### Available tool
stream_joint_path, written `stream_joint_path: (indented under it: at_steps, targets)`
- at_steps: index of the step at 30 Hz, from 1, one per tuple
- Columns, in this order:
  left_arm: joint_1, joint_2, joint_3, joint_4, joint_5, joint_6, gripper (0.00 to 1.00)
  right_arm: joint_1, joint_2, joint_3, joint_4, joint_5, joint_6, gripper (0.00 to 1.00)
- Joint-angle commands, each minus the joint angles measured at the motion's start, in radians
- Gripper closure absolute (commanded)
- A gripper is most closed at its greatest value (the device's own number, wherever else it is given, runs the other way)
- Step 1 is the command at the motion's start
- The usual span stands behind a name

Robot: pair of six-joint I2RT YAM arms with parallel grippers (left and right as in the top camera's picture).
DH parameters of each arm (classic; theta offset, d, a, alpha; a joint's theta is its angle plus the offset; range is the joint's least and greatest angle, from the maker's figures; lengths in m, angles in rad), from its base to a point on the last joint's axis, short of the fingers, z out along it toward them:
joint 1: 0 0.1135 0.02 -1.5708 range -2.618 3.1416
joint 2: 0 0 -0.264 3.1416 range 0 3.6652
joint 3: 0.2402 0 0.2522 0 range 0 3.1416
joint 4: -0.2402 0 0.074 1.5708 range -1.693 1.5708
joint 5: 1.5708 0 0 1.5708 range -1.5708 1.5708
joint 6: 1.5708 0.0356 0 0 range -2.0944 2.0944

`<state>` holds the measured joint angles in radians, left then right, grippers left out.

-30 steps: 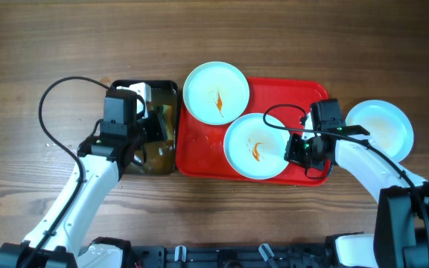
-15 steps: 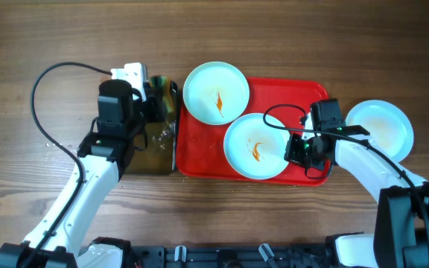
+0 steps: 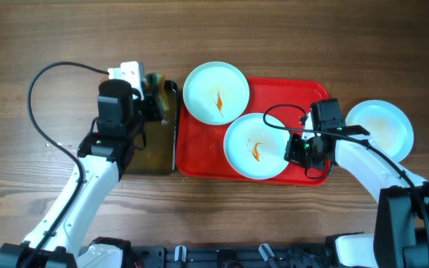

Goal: Clean dirty plates on tray and stack at the side
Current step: 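Scrub the held plate with the sponge, then dip sponge in water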

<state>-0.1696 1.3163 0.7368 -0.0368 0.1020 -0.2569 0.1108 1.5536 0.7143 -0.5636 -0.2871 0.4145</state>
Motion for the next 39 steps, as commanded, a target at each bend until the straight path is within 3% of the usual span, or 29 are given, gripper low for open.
stream_joint_path:
  at_steps: [1,5,11,14,17,22,28,35,39]
  targets:
    - [-0.017,-0.004,0.003,-0.114,0.005,-0.092,0.96,0.007,0.000,-0.010,0.002,0.051,-0.023,0.96]
    - [-0.061,0.038,0.003,-0.270,0.029,-0.134,0.96,0.007,0.000,-0.010,0.002,0.051,-0.025,0.96]
    - [-0.136,0.039,0.045,-0.312,0.132,-0.144,0.96,0.007,0.000,-0.010,0.002,0.040,-0.048,0.96]
    - [-0.215,0.066,0.045,-0.208,0.266,-0.152,0.96,0.007,0.000,-0.010,0.004,0.040,-0.048,0.96]
    - [-0.296,0.140,0.045,-0.053,0.369,-0.235,0.96,0.007,0.000,-0.010,0.005,0.040,-0.048,0.96]
    - [-0.427,0.310,0.045,0.235,0.437,-0.372,0.96,0.007,0.000,-0.010,0.005,0.040,-0.048,0.96]
    - [-0.553,0.503,0.045,0.474,0.432,-0.516,0.96,0.007,0.000,-0.010,0.004,0.040,-0.048,0.96]
    - [-0.596,0.600,0.045,0.493,0.355,-0.522,0.96,0.007,0.000,-0.010,0.002,0.040,-0.048,0.96]
    - [-0.576,0.603,0.045,0.430,0.182,-0.521,0.96,0.007,0.000,-0.010,0.001,0.040,-0.049,0.96]
